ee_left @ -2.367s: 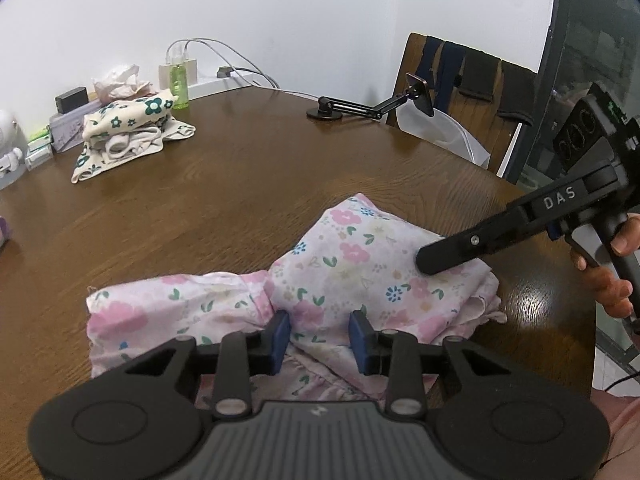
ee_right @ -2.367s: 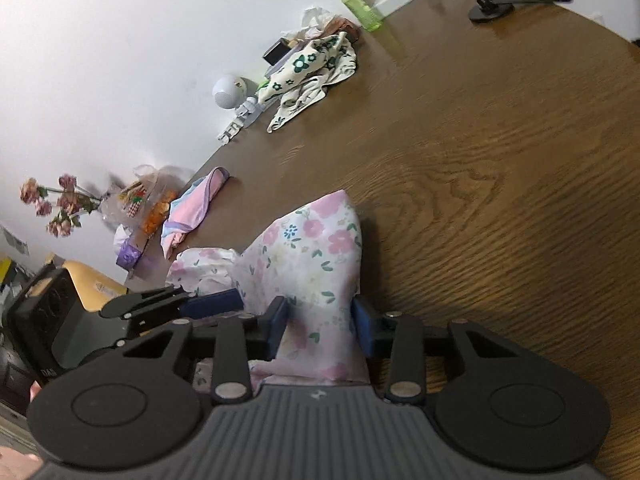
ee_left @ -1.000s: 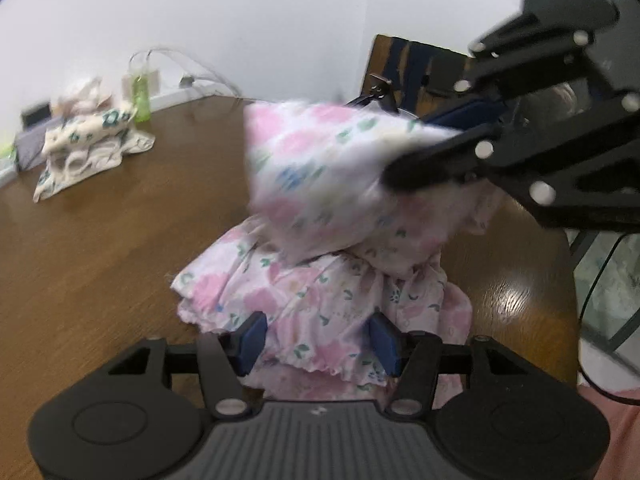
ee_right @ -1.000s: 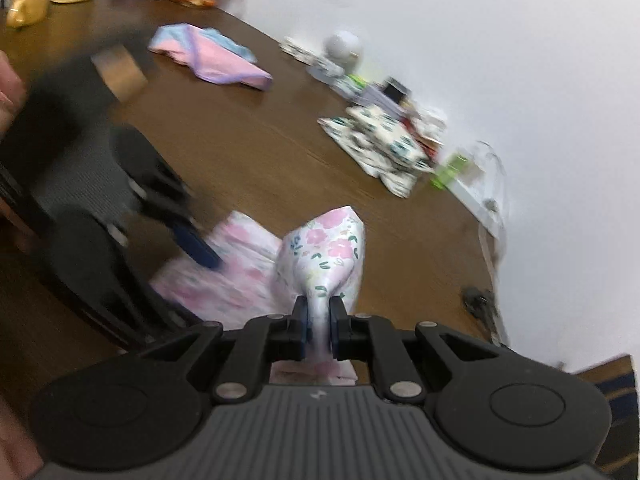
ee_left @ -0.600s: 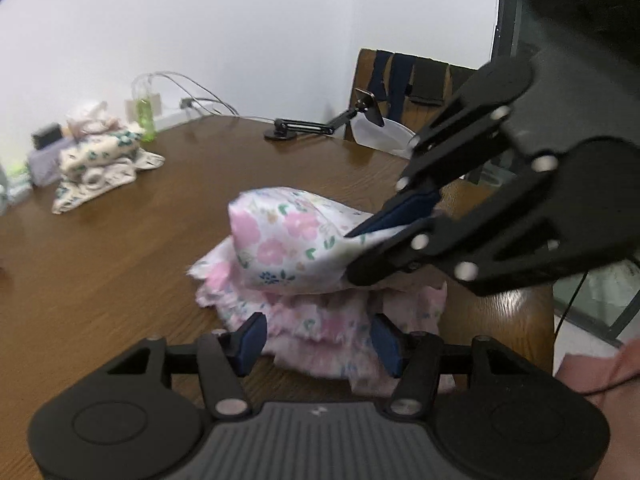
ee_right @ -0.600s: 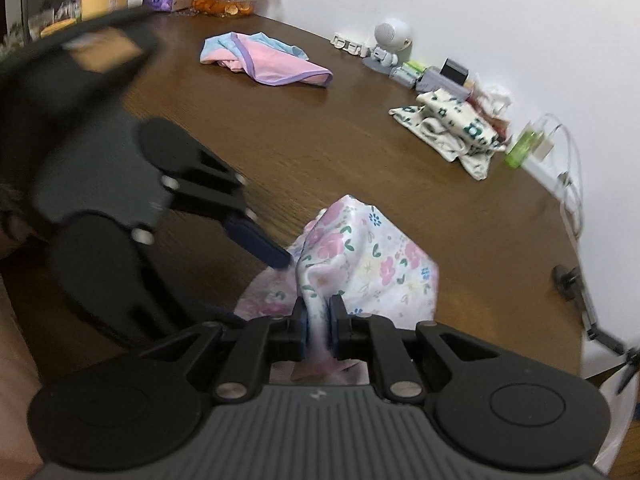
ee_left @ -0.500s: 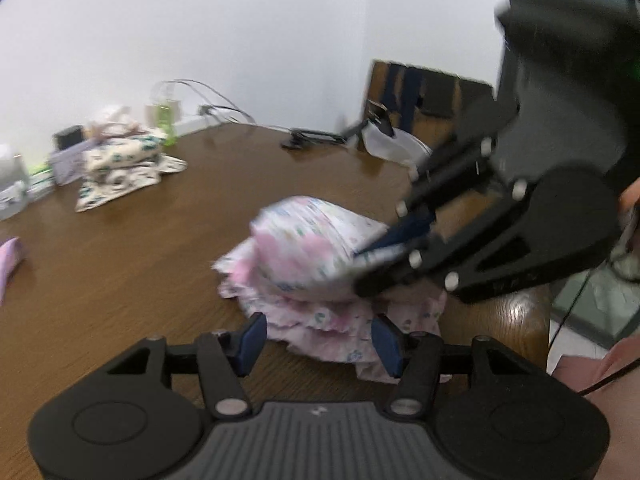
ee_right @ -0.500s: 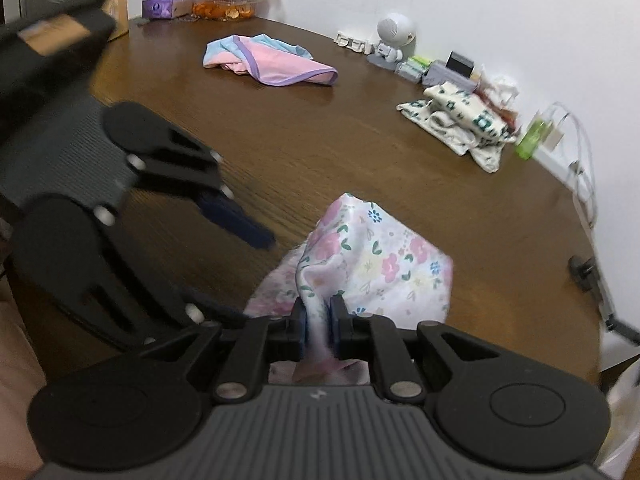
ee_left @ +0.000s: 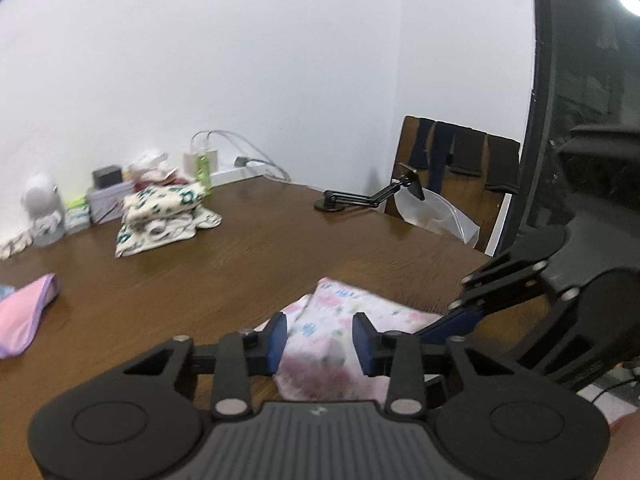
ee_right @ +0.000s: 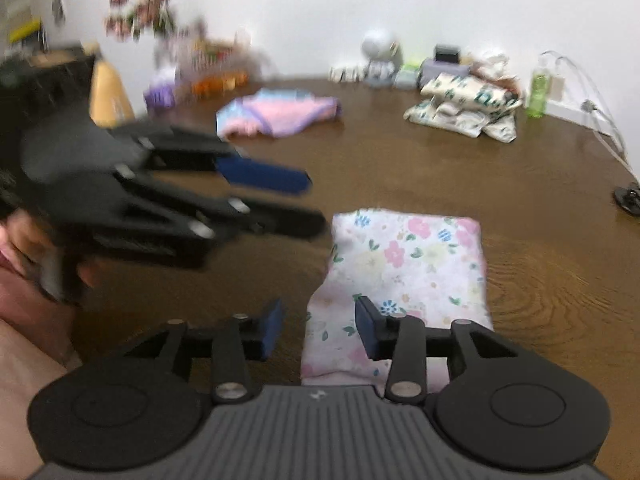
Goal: Fold clothes
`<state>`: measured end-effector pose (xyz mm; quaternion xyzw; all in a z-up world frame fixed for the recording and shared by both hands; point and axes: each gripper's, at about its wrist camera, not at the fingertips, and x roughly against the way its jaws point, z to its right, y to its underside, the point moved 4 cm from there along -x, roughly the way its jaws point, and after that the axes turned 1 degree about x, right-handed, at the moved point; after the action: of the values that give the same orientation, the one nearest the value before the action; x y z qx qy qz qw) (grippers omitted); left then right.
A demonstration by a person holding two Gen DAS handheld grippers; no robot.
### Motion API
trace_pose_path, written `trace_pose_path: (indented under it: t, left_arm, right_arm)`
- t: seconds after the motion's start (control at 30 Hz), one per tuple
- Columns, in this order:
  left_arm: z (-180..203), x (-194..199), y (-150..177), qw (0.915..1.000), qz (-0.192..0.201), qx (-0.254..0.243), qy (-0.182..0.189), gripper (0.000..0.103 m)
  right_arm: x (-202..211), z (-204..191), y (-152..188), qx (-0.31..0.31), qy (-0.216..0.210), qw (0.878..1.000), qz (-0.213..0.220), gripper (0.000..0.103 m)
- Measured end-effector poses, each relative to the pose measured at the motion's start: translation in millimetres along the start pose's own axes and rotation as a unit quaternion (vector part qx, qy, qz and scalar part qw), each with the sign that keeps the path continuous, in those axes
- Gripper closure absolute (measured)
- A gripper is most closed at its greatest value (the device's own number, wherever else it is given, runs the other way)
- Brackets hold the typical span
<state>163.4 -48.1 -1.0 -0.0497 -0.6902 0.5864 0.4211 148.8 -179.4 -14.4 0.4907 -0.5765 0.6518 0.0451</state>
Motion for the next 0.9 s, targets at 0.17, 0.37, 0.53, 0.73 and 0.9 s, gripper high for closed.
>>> trace_pose_path:
  t: [0.17, 0.37, 0.53, 0.73, 0.9]
  left_arm:
    - [9, -21, 6, 0.9995, -0.028, -0.015, 0.003, 0.077]
    - [1, -50, 24, 0.9970, -0.078, 0.000, -0.004, 0.077]
    - [-4, -58, 34, 0.9958, -0.091, 0.000, -0.008, 0.077]
    - [-3, -57, 35, 0.9960, -0.088, 0.002, -0.013, 0.076]
    - [0, -32, 30, 0.9975, -0.061, 0.035, -0.011, 0.033]
  right_arm:
    - [20, 22, 11, -0.036, 0.031, 0.998, 0.036, 0.062]
    - [5, 31, 25, -0.038, 0.059, 0.997, 0.037, 0.062]
    - [-5, 28, 33, -0.038, 0.066, 0.996, 0.036, 0.062]
    - [-15, 24, 42, -0.036, 0.075, 0.996, 0.035, 0.062]
    - [-5, 23, 41, -0.044, 0.062, 0.996, 0.048, 0.044]
